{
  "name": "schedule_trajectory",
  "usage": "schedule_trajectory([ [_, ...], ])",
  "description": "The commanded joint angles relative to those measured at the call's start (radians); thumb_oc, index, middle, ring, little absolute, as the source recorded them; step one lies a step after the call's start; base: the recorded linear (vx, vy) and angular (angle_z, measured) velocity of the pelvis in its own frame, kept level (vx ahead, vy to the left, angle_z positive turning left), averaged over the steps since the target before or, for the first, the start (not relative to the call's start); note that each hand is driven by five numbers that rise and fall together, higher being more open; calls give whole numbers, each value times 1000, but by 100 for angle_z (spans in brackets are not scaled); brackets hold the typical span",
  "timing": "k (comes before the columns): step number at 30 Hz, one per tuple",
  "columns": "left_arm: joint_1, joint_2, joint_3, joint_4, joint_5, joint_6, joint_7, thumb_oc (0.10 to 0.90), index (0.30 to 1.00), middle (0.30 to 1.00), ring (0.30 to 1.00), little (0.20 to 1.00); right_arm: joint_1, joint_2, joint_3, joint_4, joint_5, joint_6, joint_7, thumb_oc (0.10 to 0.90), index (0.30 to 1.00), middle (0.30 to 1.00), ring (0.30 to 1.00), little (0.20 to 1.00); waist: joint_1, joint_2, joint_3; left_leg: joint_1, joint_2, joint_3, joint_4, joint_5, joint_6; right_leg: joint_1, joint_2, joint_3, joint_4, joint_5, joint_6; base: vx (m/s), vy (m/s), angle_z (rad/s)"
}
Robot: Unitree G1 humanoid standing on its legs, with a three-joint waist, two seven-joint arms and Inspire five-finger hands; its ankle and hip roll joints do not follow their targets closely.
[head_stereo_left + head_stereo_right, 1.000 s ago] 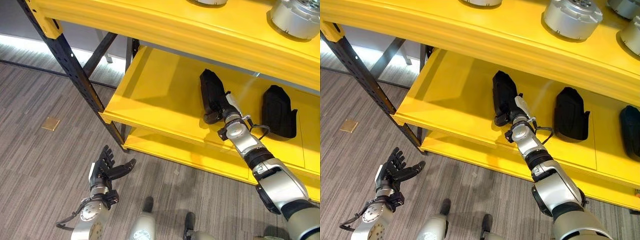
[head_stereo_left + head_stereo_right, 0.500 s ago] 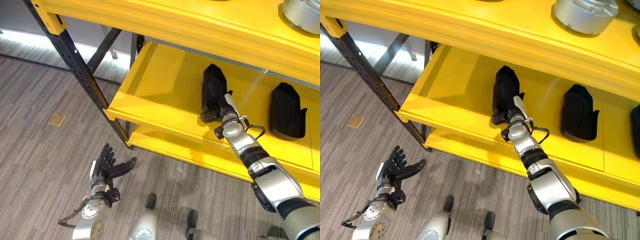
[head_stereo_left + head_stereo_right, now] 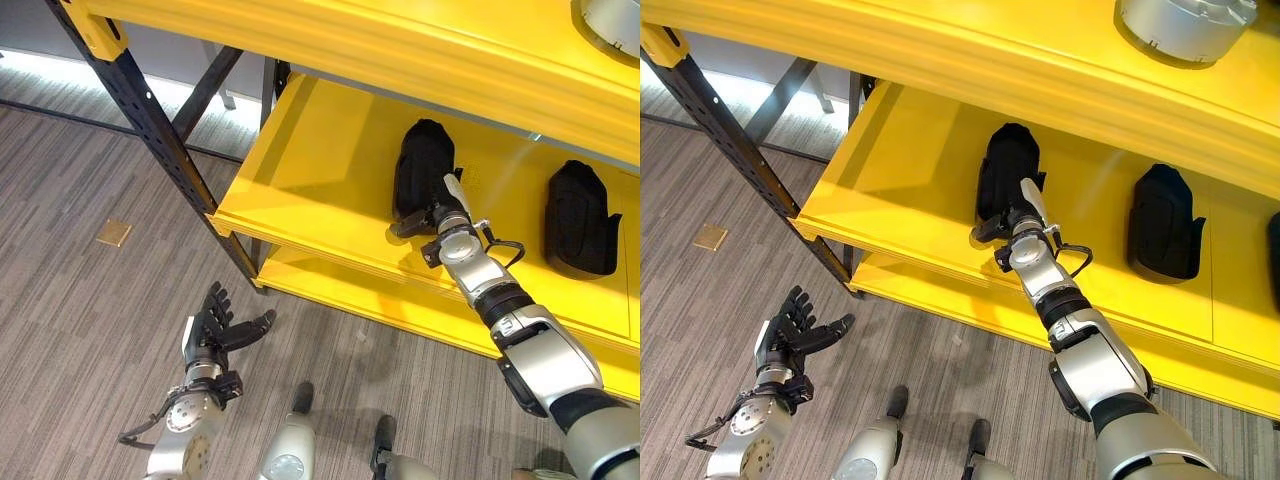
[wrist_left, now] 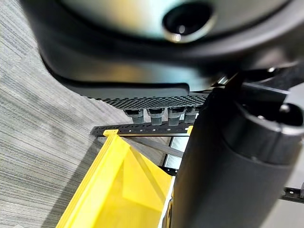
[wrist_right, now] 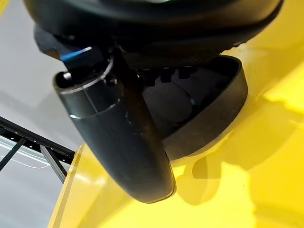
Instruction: Move parts from the plastic box to the shelf.
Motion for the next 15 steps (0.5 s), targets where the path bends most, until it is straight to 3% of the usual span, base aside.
schedule_trajectory([
  [1,-5,93,1,-104,-6,-107,13,900,1000,1000,1000,1000,-153,-7,0,-89,9,-71,-41,900,1000,1000,1000,1000,-5,-49,-65,-85,54,-8,108,-88,-17,-22,-176,-7,94,-12,80,0,0,0],
  [15,-5,92,-10,-87,-8,-101,5,900,1000,1000,1000,1000,-148,-13,7,-151,-3,-80,-35,900,1000,1000,1000,1000,-14,-57,-89,-66,58,-6,93,-85,-20,-11,-174,-5,88,-16,78,0,0,0],
])
